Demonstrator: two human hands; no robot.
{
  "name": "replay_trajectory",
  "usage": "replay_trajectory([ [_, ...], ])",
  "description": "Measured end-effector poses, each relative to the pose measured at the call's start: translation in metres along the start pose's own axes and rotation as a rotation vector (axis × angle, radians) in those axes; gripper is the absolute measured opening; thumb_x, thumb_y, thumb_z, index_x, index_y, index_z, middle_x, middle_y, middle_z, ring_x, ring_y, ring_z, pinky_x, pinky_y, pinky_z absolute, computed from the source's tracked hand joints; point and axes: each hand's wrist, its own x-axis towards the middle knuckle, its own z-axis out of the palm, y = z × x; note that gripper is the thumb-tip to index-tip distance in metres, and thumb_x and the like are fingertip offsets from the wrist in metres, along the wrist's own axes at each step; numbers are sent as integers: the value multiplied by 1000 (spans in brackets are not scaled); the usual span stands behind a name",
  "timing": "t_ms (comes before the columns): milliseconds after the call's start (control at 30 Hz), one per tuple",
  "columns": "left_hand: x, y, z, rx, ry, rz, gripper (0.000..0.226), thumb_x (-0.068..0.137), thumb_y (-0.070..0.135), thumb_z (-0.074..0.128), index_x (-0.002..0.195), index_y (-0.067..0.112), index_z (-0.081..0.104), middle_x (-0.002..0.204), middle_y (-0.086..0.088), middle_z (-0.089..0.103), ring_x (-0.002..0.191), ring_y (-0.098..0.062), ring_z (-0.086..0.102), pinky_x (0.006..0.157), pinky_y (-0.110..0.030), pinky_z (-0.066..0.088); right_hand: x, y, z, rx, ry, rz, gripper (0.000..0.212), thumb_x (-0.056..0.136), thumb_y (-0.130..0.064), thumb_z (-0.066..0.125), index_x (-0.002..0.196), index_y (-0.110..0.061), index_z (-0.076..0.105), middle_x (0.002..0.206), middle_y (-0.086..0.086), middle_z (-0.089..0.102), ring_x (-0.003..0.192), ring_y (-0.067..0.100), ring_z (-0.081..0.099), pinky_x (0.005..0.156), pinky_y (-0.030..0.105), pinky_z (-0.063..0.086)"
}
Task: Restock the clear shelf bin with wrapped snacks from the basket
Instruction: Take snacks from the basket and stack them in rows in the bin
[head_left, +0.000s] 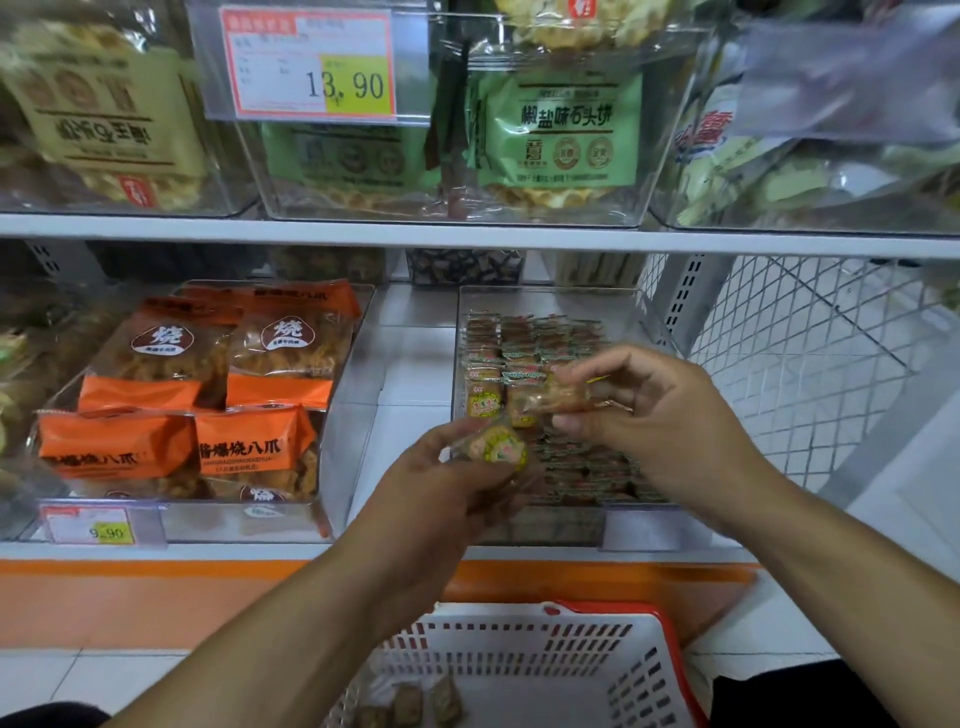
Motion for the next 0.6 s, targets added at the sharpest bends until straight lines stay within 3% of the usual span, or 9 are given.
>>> replay_trajectory([
  [133, -1, 4, -2, 9, -50, 164, 43, 75, 8, 73, 117, 6, 68, 111, -19, 76, 98, -27, 76, 72, -26, 60, -12, 3, 14, -121, -72, -50, 44, 80, 13, 74, 96, -27, 81, 120, -8, 72, 115, 8, 66, 93, 24, 55],
  [233, -2, 7, -2, 9, -61, 232, 46, 73, 8, 72, 119, 4, 67, 109, -21, 76, 94, -26, 76, 74, -25, 60, -16, 4, 13, -169, -126, -28, 50, 89, 5, 61, 104, -39, 79, 129, -17, 66, 127, 1, 57, 99, 24, 51],
  [300, -3, 7, -2, 21, -70, 255, 46, 73, 6, 71, 119, 4, 65, 109, -22, 75, 94, -28, 76, 74, -25, 60, -16, 2, 14, -160, -108, -3, 31, 91, -13, 68, 99, -41, 79, 123, -21, 69, 121, -2, 60, 95, 20, 53],
  [367, -4, 7, -1, 50, -92, 267, 41, 76, 4, 71, 117, 6, 69, 109, -21, 75, 95, -28, 76, 76, -26, 60, -16, 0, 17, -131, -42, 27, 12, 80, -29, 81, 89, -37, 78, 107, -19, 73, 104, 1, 69, 83, 16, 55],
  [467, -3, 8, -2, 90, -107, 263, 37, 77, 4, 70, 112, 12, 76, 104, -18, 77, 91, -25, 75, 77, -27, 59, -17, 2, 18, -136, 29, 51, 22, 67, -39, 84, 83, -33, 71, 87, -8, 74, 82, 7, 71, 69, 19, 55],
  [600, -2, 4, 0, 115, -113, 216, 31, 82, 18, 70, 113, 17, 76, 111, -17, 76, 95, -25, 75, 75, -26, 59, -17, 7, 18, -124, 52, 98, 42, 56, -42, 89, 89, -32, 64, 87, -7, 73, 80, 8, 70, 70, 22, 57],
])
